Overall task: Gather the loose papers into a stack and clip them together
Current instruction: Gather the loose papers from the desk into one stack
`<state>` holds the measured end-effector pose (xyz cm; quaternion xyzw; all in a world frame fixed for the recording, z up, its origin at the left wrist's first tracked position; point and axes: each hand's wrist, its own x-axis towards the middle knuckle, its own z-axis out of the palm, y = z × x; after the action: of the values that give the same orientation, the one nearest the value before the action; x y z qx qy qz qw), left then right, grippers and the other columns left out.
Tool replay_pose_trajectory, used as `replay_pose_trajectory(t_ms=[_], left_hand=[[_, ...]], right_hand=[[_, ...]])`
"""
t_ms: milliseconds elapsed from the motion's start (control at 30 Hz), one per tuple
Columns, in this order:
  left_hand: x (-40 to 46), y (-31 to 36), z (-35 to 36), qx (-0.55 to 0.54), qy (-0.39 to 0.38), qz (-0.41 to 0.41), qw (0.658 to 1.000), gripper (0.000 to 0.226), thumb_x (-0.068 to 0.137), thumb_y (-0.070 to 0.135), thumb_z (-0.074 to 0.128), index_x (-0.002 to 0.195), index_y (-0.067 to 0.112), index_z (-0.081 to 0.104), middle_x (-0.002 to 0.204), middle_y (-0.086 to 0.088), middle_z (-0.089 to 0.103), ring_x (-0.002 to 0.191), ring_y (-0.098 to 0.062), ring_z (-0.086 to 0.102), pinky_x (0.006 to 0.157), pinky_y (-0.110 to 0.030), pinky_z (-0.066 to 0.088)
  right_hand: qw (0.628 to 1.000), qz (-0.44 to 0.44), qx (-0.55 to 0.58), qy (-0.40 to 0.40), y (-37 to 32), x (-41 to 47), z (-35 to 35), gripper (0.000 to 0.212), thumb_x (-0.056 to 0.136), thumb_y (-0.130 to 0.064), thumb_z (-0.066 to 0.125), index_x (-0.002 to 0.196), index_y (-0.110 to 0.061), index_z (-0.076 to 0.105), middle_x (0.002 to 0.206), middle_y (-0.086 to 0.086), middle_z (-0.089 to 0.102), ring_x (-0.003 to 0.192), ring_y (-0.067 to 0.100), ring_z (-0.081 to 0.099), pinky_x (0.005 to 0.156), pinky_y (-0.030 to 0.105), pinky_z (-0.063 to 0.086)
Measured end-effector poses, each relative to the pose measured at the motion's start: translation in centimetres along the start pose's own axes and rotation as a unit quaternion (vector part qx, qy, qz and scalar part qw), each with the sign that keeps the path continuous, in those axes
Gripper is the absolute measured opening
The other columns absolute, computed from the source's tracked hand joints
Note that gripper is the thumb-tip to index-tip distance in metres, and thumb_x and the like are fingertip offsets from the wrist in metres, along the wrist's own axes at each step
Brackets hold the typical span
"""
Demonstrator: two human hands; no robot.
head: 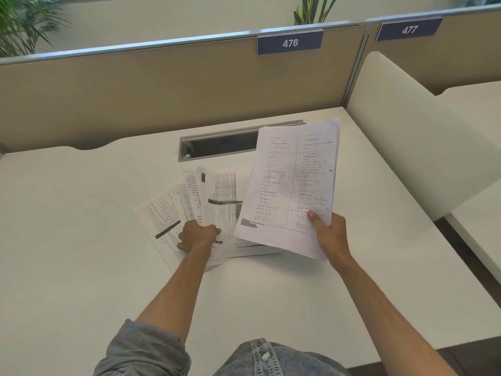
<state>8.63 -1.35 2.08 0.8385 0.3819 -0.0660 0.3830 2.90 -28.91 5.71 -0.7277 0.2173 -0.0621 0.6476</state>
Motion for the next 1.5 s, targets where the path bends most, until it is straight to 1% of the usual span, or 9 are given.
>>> replay_pose_trajectory(t_ms=[133,267,467,667,833,1000,1167,1233,1500], left_hand=[[-0.6,0.0,-0.5,-0.153,-0.054,0.065,0.985,0.034,0.076,0.004,0.070,0.109,0.010,0.063,0.108,-0.008,0.069,0.100,-0.030,0.065,0.080,-0.036,0.054],[-1.7,0.9,-0.8,-0.151,-0.163,0.158,0.962,0.054,0.087,0.009,0.064,0.136,0.012,0.044,0.127,0.001,0.056,0.115,-0.025,0.055,0.102,-0.041,0.045],[-4.2,2.3,-2.0,-0.285,-0.282,0.181,0.898,0.064,0.069,0.023,0.080,0.126,0.029,0.053,0.116,0.002,0.070,0.107,-0.020,0.067,0.090,-0.044,0.055],[-5.3,2.7,-2.7,-0.354,-0.336,0.179,0.854,0.043,0.091,0.000,0.060,0.114,0.036,0.060,0.115,-0.001,0.073,0.108,-0.026,0.069,0.091,-0.051,0.055],[-6.4,3.0,-3.2,-0.377,-0.369,0.171,0.832,0.043,0.095,-0.001,0.050,0.123,0.031,0.057,0.116,0.000,0.073,0.106,-0.022,0.070,0.081,-0.042,0.060],[-7.1,2.9,-3.3,-0.327,-0.396,0.186,0.838,0.040,0.093,0.005,0.056,0.116,0.037,0.062,0.116,-0.001,0.073,0.110,-0.028,0.068,0.090,-0.054,0.055],[-6.8,3.9,-4.3,-0.334,-0.427,0.144,0.828,0.040,0.101,0.032,0.041,0.133,0.013,0.057,0.117,-0.009,0.072,0.104,-0.029,0.070,0.085,-0.045,0.058],[-6.5,5.0,-4.8,-0.349,-0.437,0.151,0.815,0.045,0.100,0.045,0.035,0.130,0.021,0.059,0.123,-0.007,0.070,0.111,-0.029,0.067,0.086,-0.045,0.057],[-5.5,8.0,-4.7,-0.321,-0.301,0.233,0.867,0.018,0.090,0.017,0.066,0.107,0.021,0.068,0.100,0.002,0.077,0.091,-0.019,0.074,0.083,-0.045,0.060]], right_hand=[[1.000,0.004,0.004,-0.021,-0.3,-0.2,-0.1,0.025,0.094,-0.021,0.064,0.115,-0.008,0.069,0.106,0.003,0.073,0.089,0.012,0.069,0.069,0.017,0.052],[0.998,-0.006,0.012,-0.062,-0.9,-0.3,0.4,0.028,0.095,-0.018,0.063,0.123,-0.014,0.063,0.110,-0.002,0.071,0.094,0.008,0.068,0.070,0.013,0.052],[0.996,0.019,0.026,-0.079,-1.8,0.0,1.0,0.027,0.095,-0.016,0.062,0.123,-0.015,0.062,0.112,0.000,0.071,0.091,0.007,0.068,0.068,0.014,0.051],[0.994,-0.023,-0.107,-0.012,-2.8,0.9,0.1,0.034,0.088,-0.028,0.070,0.118,-0.015,0.064,0.114,0.000,0.068,0.097,0.020,0.066,0.082,0.033,0.053],[0.990,0.096,0.087,-0.057,-3.8,1.9,-1.2,0.055,0.082,-0.033,0.077,0.127,-0.016,0.049,0.116,0.002,0.067,0.097,0.019,0.069,0.072,0.034,0.055],[0.956,0.149,0.172,-0.185,-3.7,2.5,-2.5,0.041,0.090,-0.023,0.068,0.128,-0.009,0.061,0.117,0.012,0.072,0.105,0.032,0.070,0.085,0.046,0.059],[0.979,0.084,0.141,-0.121,-4.3,2.6,-1.8,0.031,0.089,-0.016,0.070,0.118,-0.004,0.067,0.110,0.014,0.074,0.095,0.030,0.073,0.078,0.043,0.061],[0.986,0.043,0.126,-0.096,-4.5,2.4,-1.3,0.024,0.089,-0.016,0.070,0.111,-0.007,0.070,0.103,0.009,0.076,0.088,0.026,0.075,0.072,0.038,0.062],[0.991,-0.077,0.109,-0.028,-5.5,0.6,1.7,0.014,0.090,-0.013,0.069,0.103,-0.010,0.071,0.094,0.003,0.074,0.077,0.014,0.073,0.064,0.027,0.061]])
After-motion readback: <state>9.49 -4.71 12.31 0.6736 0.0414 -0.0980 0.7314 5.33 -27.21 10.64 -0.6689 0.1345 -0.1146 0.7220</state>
